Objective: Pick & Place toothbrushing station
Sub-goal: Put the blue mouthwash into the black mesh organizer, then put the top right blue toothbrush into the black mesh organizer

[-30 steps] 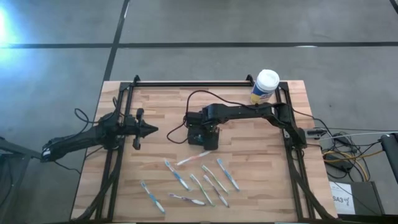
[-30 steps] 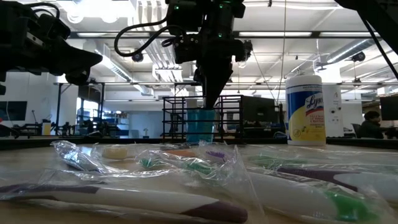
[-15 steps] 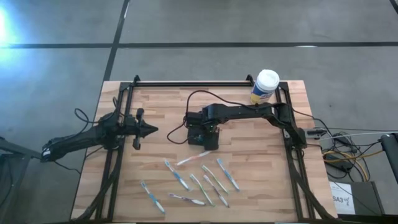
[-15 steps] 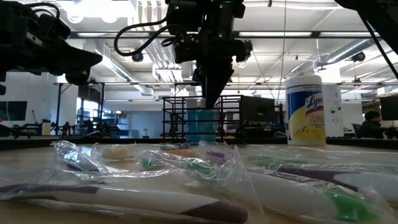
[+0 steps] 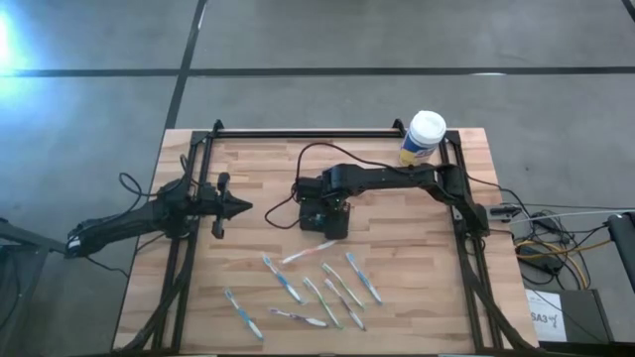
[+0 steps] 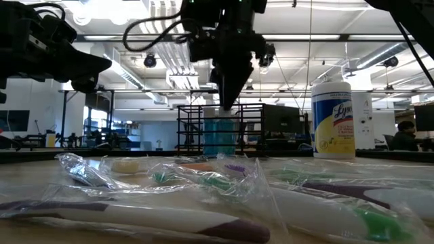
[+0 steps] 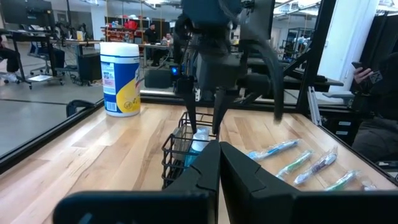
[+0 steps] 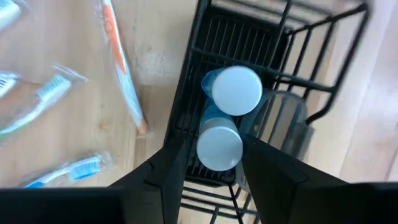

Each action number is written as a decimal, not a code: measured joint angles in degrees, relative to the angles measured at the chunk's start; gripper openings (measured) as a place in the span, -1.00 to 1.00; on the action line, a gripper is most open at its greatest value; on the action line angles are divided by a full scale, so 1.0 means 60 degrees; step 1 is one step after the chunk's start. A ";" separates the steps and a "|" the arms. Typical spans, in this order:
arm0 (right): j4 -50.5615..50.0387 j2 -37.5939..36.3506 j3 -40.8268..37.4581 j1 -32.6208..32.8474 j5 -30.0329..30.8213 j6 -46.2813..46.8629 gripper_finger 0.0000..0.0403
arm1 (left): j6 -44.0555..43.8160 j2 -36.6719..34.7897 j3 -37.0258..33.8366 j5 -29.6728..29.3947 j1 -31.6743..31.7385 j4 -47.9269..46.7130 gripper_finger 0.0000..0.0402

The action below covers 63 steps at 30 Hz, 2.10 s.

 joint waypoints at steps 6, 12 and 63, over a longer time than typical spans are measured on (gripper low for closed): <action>-0.0755 0.0000 0.0697 -0.0001 0.0008 0.0123 -0.22 | -0.0018 0.0001 0.0000 0.0000 0.0001 0.0000 -0.94; -0.2937 -0.0202 0.2168 0.0036 -0.0072 0.0377 -0.27 | -0.0040 0.0001 0.0000 0.0000 0.0001 0.0000 -0.94; 0.7329 -0.8269 -1.1413 0.2506 0.1822 0.7244 -0.96 | -0.1137 0.0117 0.0000 -0.0284 -0.0002 0.0000 -0.94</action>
